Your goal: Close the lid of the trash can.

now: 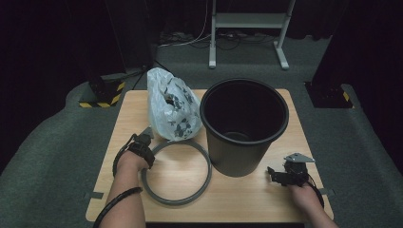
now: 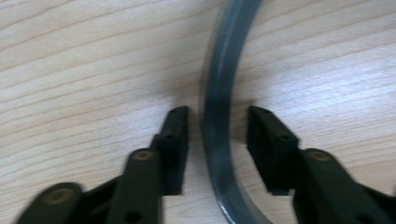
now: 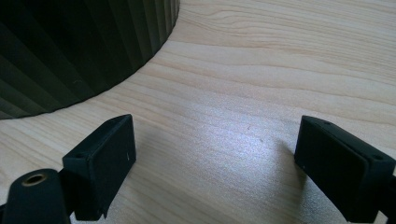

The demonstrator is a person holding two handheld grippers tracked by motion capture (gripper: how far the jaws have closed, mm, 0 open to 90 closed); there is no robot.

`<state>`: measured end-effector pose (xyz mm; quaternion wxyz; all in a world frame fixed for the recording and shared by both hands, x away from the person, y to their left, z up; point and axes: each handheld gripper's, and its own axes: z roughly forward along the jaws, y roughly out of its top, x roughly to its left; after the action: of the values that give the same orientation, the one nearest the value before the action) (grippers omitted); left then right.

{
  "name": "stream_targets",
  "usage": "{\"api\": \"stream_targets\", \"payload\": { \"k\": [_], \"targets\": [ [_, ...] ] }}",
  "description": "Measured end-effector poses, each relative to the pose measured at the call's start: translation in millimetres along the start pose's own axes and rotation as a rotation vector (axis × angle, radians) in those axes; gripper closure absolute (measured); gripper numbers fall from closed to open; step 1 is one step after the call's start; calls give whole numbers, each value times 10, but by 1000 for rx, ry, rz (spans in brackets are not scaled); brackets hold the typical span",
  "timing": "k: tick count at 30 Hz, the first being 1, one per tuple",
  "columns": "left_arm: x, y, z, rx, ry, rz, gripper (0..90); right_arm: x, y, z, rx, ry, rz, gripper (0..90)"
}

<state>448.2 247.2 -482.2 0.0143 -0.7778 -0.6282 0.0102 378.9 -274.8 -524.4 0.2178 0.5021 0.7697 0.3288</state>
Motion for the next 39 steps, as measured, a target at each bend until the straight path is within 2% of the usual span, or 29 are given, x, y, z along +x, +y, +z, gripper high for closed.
{"api": "stream_targets", "payload": {
  "k": [1,2,4,6,15,17,19,21,23,25,26,27,28,36,39],
  "targets": [
    [-22,6,1,1,-6,9,650,-2,0,1,-2,0,-4,123],
    [-37,11,-3,2,15,29,674,-3,-1,1,-1,0,-4,123],
    [-49,23,-4,-3,17,20,701,-7,2,4,-2,2,-10,122],
    [-70,28,-4,-14,40,25,750,-7,3,5,-2,3,-11,122],
    [-71,40,-5,-23,35,53,759,-9,14,18,1,5,-10,111],
    [-73,30,-5,-31,37,55,761,-9,14,18,1,5,-10,111],
    [-80,12,-5,-44,37,39,764,-9,13,17,1,4,-10,112],
    [-77,-18,-11,-58,42,47,766,-9,11,14,1,3,-11,113],
    [-74,-53,1,-65,7,27,767,-7,9,11,0,0,-10,114],
    [-65,-87,-5,-45,-11,28,768,-8,10,12,0,3,-10,113],
    [-102,-113,2,-60,-44,-16,769,-7,12,13,3,6,-10,112],
    [-71,-129,-17,-47,-50,34,772,-8,14,16,3,7,-12,111],
    [-74,-147,-25,-47,-58,35,774,-11,17,19,2,8,-14,110],
    [-57,-292,-132,-71,-116,-3,783,-21,30,33,4,15,-19,109],
    [-39,-317,-198,-73,-126,0,784,-21,31,35,4,16,-20,108]
  ]
}}
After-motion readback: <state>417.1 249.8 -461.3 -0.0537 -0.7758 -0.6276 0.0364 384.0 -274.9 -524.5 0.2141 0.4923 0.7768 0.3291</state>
